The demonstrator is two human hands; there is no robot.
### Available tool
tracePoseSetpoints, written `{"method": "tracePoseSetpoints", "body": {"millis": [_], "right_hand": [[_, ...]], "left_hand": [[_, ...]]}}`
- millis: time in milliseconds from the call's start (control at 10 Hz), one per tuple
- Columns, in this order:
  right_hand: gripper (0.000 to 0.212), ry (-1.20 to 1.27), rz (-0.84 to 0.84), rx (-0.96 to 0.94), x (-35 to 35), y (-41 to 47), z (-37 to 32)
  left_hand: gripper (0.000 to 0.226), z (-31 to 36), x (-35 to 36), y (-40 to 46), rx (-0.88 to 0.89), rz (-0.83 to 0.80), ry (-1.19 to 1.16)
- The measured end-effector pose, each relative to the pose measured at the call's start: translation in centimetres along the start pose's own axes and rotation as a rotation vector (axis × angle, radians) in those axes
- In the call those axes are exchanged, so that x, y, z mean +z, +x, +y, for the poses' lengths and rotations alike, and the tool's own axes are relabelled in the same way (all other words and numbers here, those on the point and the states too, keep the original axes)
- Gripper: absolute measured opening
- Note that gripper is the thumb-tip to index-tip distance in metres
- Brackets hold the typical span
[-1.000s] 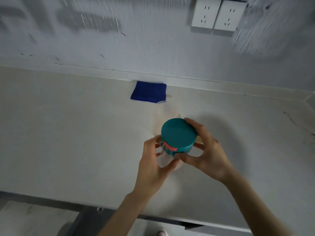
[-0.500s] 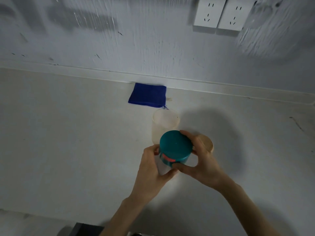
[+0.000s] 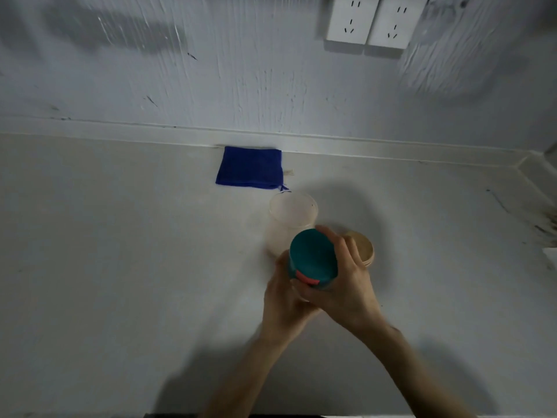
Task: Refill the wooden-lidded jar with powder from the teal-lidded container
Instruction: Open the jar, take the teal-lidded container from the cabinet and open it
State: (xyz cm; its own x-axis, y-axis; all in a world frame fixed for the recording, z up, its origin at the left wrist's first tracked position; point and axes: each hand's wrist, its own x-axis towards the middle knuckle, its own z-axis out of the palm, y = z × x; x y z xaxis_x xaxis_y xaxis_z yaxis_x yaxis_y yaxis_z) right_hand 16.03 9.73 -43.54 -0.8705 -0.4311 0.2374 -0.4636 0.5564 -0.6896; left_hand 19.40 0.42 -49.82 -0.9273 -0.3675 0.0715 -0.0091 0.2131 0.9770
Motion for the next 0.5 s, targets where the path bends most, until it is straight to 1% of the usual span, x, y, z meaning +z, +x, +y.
{"method": "tracePoseSetpoints", "body": {"millis": [100, 200, 300, 400, 500], "right_hand": [[0.086, 0.019, -0.084, -0.070, -0.8, 0.5, 0.5], [0.082, 0.019, -0.261, -0.186, -2.0, 1.3, 0.7], [0.077, 0.029, -0.361, -0.230, -2.2, 1.7, 0.4], [0.076, 0.055, -0.456, -0.308, -1.9, 2.3, 0.2], [0.075, 0.062, -0.478, -0.327, -1.6, 2.5, 0.4]], "left_hand": [[0.071, 0.3, -1.6, 0.1, 0.020, -0.114, 0.030], [0.072, 0.3, -3.3, 1.0, -0.023, -0.329, 0.026], [0.074, 0.8, -4.5, 1.4, -0.063, -0.397, 0.091], [0.079, 1.7, -5.9, 1.9, -0.099, -0.515, 0.200], [0.079, 2.0, -6.8, 2.2, -0.122, -0.564, 0.231]]}}
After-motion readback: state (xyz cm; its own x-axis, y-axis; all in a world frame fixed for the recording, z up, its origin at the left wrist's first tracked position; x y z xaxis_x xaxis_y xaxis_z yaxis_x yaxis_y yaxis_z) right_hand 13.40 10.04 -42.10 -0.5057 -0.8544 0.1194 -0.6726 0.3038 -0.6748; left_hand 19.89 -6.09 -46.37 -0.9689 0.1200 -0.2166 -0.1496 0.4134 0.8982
